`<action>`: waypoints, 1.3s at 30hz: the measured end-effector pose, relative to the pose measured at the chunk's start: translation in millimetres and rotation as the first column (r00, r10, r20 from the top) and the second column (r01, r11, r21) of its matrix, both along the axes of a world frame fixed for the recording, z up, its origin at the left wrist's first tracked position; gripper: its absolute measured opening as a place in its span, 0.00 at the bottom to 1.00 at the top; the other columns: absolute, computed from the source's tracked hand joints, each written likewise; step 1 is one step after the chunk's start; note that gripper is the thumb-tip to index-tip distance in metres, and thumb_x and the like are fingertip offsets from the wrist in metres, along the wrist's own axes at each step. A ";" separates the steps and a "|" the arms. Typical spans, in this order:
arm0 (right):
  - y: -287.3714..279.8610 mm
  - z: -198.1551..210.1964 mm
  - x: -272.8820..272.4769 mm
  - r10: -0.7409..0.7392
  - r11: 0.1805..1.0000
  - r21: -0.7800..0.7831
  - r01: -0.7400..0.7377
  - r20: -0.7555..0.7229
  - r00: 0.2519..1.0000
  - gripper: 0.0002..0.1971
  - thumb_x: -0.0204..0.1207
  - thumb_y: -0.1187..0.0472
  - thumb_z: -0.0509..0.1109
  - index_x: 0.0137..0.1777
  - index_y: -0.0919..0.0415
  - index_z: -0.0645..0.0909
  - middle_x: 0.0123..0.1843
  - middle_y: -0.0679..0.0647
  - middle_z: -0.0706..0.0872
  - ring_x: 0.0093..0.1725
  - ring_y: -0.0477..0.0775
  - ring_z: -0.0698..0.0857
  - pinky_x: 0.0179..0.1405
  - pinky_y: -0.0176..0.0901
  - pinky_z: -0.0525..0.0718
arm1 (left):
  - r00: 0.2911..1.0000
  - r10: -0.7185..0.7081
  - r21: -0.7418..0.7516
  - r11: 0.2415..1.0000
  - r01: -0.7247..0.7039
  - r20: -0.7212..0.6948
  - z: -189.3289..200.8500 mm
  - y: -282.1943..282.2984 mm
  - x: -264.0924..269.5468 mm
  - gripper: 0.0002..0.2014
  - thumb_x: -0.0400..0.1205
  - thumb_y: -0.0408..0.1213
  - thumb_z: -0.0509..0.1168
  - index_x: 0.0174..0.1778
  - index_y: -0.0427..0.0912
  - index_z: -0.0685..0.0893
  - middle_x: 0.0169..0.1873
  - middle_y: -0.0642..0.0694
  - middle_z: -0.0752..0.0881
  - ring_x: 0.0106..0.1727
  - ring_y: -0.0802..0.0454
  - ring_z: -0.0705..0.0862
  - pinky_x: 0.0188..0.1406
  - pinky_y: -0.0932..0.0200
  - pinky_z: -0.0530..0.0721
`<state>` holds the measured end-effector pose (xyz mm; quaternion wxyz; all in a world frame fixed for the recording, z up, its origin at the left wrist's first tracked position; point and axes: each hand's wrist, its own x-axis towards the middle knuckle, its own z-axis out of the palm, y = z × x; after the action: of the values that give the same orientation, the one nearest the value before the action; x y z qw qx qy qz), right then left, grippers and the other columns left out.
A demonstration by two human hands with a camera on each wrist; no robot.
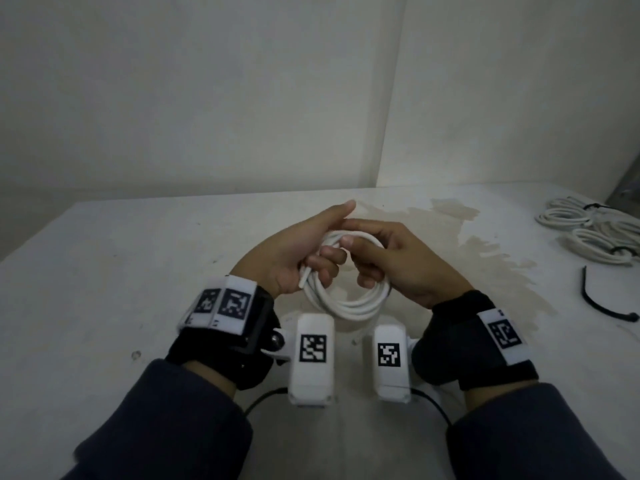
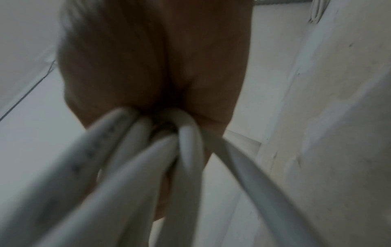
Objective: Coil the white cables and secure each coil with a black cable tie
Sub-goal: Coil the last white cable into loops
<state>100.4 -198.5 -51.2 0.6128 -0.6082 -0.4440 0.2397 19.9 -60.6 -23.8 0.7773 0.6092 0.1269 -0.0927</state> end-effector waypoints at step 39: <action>11.6 -19.5 8.9 -0.422 0.881 0.135 0.454 -0.210 0.882 0.09 0.83 0.64 0.65 0.55 0.62 0.86 0.31 0.55 0.73 0.25 0.45 0.71 0.22 0.35 0.73 | 0.855 0.485 -0.410 0.828 -0.383 0.181 -50.4 -25.0 21.5 0.23 0.86 0.53 0.54 0.50 0.34 0.81 0.14 0.52 0.66 0.13 0.59 0.64 0.20 0.65 0.74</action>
<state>109.3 -186.9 -70.7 0.7402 -0.6116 -0.2588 0.1055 41.4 -85.7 -74.2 0.8856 0.4176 0.1340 0.1528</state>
